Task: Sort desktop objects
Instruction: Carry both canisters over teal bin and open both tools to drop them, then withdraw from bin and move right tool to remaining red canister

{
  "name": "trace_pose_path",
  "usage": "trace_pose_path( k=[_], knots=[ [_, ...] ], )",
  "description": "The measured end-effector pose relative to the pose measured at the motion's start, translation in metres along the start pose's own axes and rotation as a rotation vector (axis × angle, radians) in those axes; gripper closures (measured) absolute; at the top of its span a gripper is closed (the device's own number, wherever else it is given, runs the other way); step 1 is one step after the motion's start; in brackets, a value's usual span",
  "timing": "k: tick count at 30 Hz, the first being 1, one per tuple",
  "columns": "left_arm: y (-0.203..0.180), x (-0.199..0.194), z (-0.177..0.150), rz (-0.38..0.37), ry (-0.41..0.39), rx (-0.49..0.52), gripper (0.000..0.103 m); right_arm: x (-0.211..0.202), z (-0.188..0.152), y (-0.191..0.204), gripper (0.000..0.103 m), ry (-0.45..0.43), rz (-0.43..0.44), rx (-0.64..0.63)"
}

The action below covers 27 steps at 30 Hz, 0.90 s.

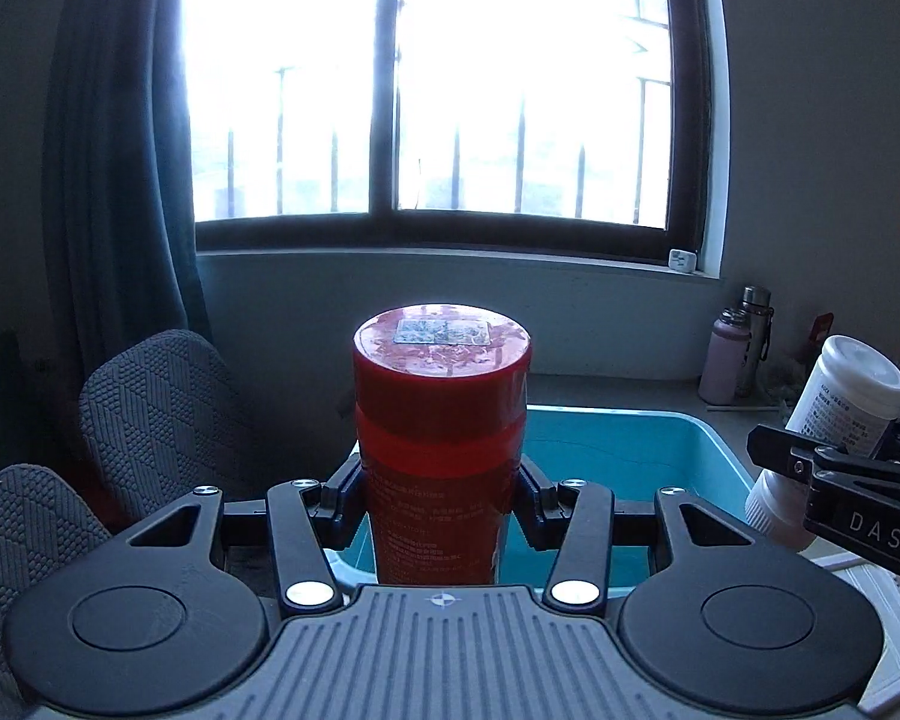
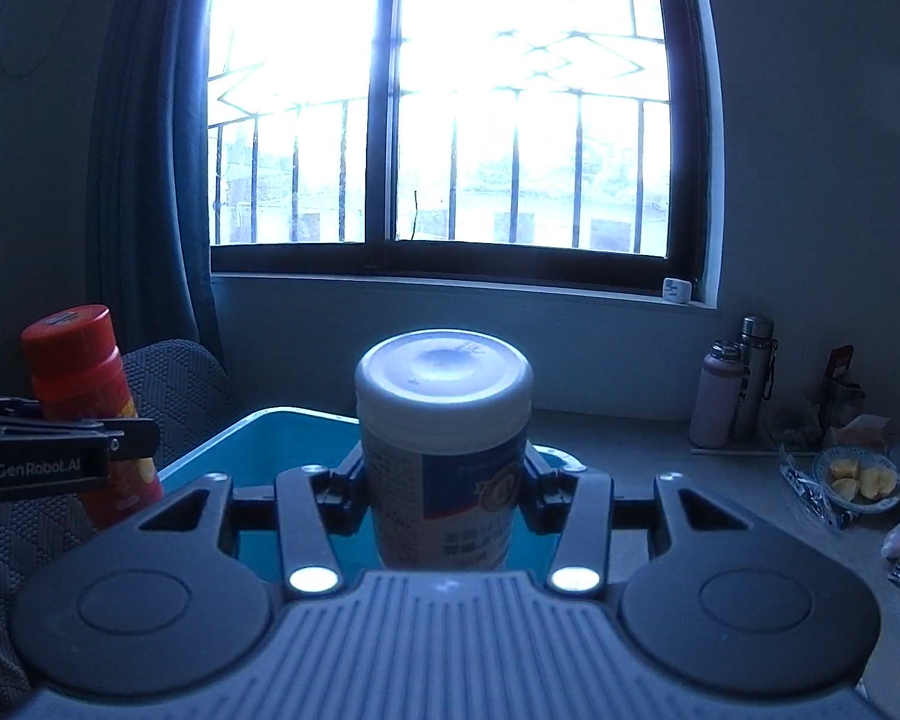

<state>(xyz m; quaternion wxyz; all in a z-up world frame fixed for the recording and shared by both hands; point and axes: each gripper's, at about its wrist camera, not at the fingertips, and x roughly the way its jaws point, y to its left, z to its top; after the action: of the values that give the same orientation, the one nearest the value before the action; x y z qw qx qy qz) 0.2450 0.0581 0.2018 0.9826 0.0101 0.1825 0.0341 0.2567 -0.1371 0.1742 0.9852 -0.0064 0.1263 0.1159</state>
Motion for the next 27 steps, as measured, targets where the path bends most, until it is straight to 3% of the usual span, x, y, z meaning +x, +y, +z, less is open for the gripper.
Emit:
trace_pose_path(
  k=[13, 14, 16, 17, 18, 19, 27],
  knots=[
    [0.003, 0.106, 0.005, 0.037, 0.114, 0.012, 0.052, 0.100, -0.011, -0.008, 0.055, 0.100, 0.053, -0.006],
    [0.005, 0.111, 0.004, 0.035, 0.125, 0.003, 0.049, 0.105, -0.013, -0.007, 0.052, 0.114, 0.059, -0.002],
    [0.008, 0.115, 0.003, 0.041, 0.130, -0.014, 0.034, 0.108, -0.015, -0.005, 0.020, 0.119, 0.055, -0.002],
    [0.010, 0.114, 0.003, 0.047, 0.119, -0.018, 0.019, 0.109, -0.016, -0.003, 0.016, 0.121, 0.052, -0.002],
    [0.012, 0.113, 0.003, 0.053, 0.108, -0.023, 0.011, 0.107, -0.015, -0.003, 0.014, 0.107, 0.052, -0.003],
    [0.013, 0.110, 0.005, 0.053, 0.096, -0.026, 0.010, 0.105, -0.014, -0.002, 0.013, 0.093, 0.051, -0.004],
    [0.009, 0.074, 0.008, 0.044, 0.054, -0.008, 0.010, 0.075, -0.007, 0.005, 0.013, 0.047, 0.033, 0.004]
  ],
)
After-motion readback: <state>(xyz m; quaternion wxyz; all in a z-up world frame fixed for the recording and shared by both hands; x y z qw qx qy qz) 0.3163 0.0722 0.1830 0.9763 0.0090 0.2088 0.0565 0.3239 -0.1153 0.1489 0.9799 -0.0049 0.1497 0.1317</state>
